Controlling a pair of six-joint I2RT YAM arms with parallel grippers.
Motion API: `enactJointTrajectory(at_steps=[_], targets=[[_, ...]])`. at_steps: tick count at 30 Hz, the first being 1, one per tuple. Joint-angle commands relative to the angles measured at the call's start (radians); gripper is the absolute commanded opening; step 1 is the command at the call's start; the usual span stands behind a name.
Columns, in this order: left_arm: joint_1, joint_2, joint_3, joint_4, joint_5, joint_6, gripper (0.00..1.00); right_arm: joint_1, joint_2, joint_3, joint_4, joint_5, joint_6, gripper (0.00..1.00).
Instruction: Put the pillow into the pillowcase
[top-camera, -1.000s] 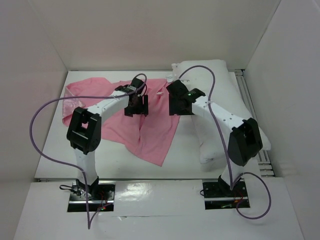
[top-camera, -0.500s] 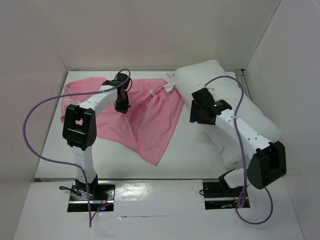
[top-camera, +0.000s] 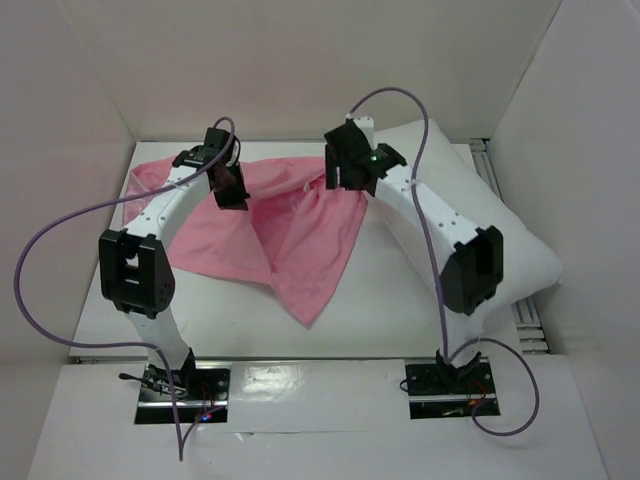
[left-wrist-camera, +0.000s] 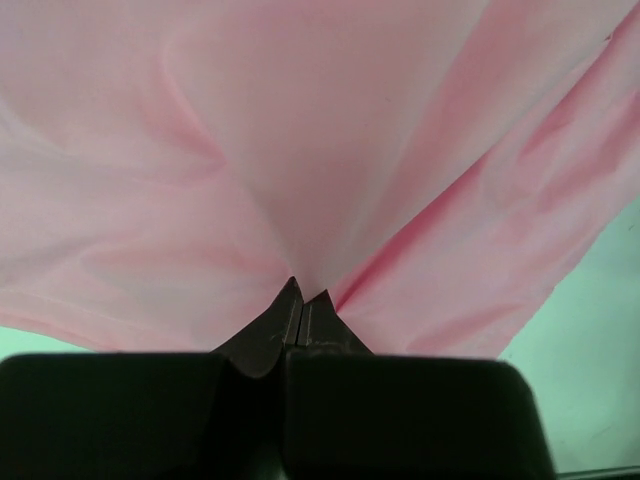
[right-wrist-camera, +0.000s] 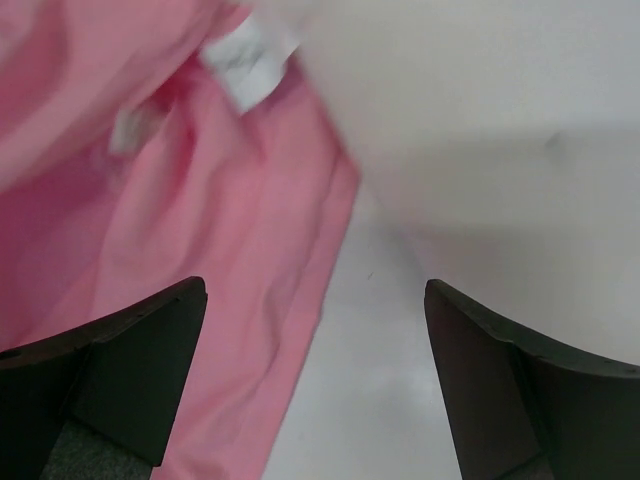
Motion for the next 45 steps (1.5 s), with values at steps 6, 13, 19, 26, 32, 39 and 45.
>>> enactJointTrajectory(at_steps=[6, 13, 19, 26, 32, 39, 45], targets=[[0.016, -0.055, 0.043, -0.013, 0.106, 0.006, 0.00, -0.235, 0.379, 0.343, -0.093, 0.243, -0.033, 1.00], [0.016, -0.055, 0.052, -0.013, 0.147, 0.006, 0.00, -0.287, 0.463, 0.428, -0.093, 0.134, -0.043, 0.00], [0.025, -0.036, 0.074, -0.022, 0.138, 0.006, 0.00, -0.257, 0.013, 0.087, 0.141, -0.041, -0.064, 0.00], [0.066, 0.010, 0.120, -0.022, 0.172, -0.003, 0.00, -0.091, -0.393, -0.267, 0.212, -0.168, -0.034, 0.00], [0.097, 0.032, 0.143, -0.032, 0.210, -0.023, 0.00, 0.194, -0.623, -0.638, 0.292, -0.172, 0.051, 0.00], [0.097, 0.027, 0.143, -0.032, 0.242, -0.023, 0.00, 0.374, -0.572, -0.671, 0.221, -0.060, 0.102, 0.79], [0.097, -0.017, 0.099, -0.032, 0.233, -0.023, 0.00, 0.385, -0.412, -0.400, 0.145, -0.018, 0.057, 0.83]])
